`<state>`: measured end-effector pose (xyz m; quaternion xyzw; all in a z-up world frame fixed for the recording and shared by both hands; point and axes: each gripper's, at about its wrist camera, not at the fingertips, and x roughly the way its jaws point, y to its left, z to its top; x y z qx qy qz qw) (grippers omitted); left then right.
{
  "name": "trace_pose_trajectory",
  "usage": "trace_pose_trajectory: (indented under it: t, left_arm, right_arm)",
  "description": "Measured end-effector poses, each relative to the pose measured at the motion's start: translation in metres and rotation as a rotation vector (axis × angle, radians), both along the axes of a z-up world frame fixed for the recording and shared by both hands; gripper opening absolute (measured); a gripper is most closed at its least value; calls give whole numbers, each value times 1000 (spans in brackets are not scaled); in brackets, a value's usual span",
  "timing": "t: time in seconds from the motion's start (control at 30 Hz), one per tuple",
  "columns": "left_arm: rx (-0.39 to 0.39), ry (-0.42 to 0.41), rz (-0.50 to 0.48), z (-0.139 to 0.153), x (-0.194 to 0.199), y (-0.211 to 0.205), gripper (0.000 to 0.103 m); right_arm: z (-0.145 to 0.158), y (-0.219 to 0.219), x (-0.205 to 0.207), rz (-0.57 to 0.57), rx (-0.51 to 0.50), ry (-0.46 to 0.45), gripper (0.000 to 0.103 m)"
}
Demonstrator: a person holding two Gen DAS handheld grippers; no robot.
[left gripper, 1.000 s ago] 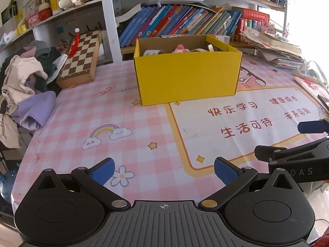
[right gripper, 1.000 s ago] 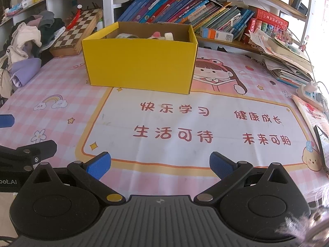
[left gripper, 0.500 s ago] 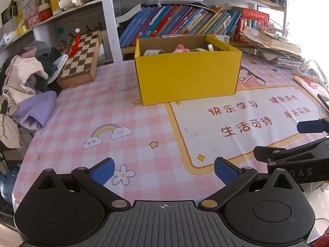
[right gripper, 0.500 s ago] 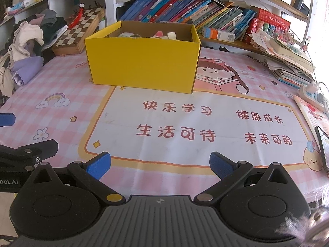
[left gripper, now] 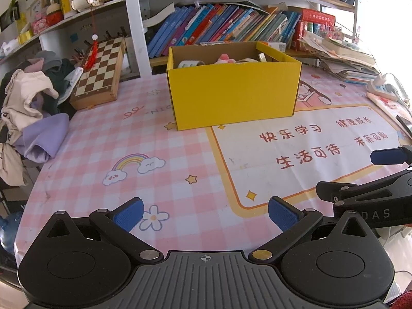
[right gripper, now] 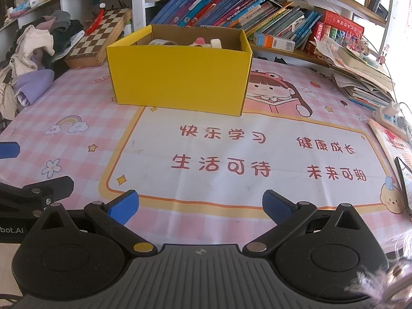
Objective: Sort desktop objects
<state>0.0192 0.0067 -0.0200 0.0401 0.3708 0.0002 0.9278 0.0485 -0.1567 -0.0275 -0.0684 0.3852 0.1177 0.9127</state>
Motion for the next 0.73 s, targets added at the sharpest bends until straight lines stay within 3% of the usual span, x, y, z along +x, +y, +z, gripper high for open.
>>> trace_pose_trajectory:
  t: [0.73]
  left_arm:
    - [-2,8,-9,-2,2,0,103]
  right_arm:
    - [-2,0,2,-4,0,6,103]
